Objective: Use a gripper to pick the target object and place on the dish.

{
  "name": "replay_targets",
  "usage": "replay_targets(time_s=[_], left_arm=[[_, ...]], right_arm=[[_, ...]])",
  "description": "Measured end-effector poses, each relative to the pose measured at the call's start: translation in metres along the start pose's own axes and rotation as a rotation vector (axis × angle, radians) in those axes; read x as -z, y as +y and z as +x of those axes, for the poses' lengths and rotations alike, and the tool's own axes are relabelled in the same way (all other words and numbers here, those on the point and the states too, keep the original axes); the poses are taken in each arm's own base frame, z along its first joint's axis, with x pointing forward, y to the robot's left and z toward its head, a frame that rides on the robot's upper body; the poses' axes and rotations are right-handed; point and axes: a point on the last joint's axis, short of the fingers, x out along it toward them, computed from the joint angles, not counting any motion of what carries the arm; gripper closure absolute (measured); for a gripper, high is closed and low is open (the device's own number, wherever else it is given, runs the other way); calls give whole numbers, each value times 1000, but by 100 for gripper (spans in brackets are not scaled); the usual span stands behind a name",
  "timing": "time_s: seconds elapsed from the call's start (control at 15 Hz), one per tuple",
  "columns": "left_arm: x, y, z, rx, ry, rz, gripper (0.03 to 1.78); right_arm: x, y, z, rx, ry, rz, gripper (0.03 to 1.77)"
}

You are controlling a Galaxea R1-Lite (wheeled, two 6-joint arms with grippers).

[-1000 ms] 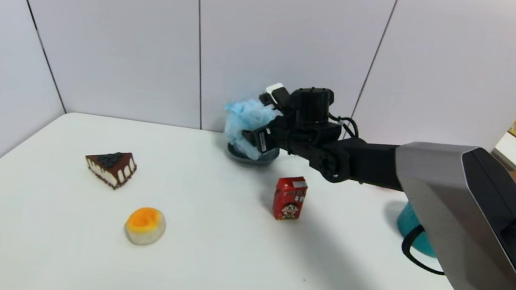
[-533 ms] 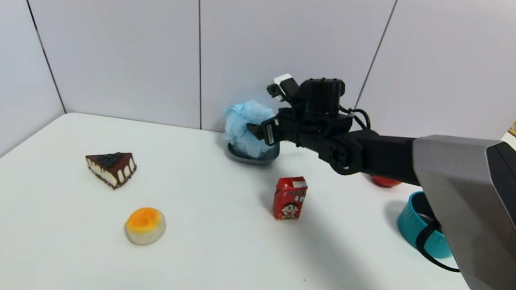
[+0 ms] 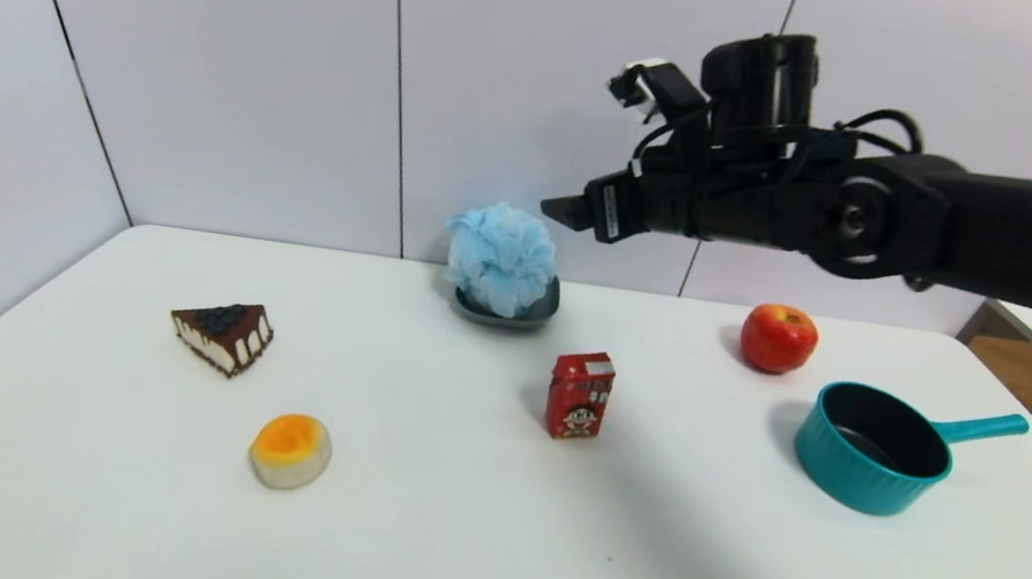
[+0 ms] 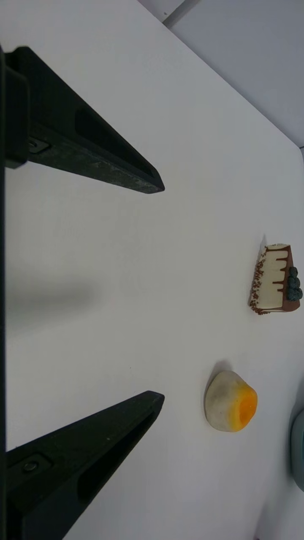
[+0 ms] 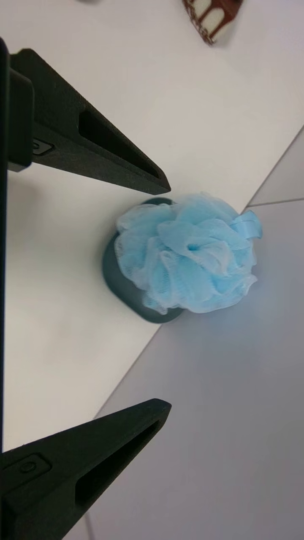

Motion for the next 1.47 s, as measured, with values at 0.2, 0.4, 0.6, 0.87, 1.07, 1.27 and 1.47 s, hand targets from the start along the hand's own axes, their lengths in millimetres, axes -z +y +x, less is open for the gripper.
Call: replay_targets(time_s=[0.2,0.4,0.6,0.87,1.07,1.27,1.47], left_arm=[[0,0,0,0,0,0,12],[0,0,0,0,0,0,12],[0,0,0,0,0,0,12],[0,0,0,0,0,0,12],[0,0,0,0,0,0,12],[0,0,0,0,0,0,12],[0,0,0,0,0,0,12]], right_arm=[[-7,-5,-62,12,41,19,11],[-9,-23,-123,84,26,42,11],[-2,-49,-175,213,5,78,11],[23,-63,-237,377,13,163,11],[47,-53,-275,460,12,225,11],[76,-27,-309,502,-5,279,11],[114,7,-339,516,-29,285,11]])
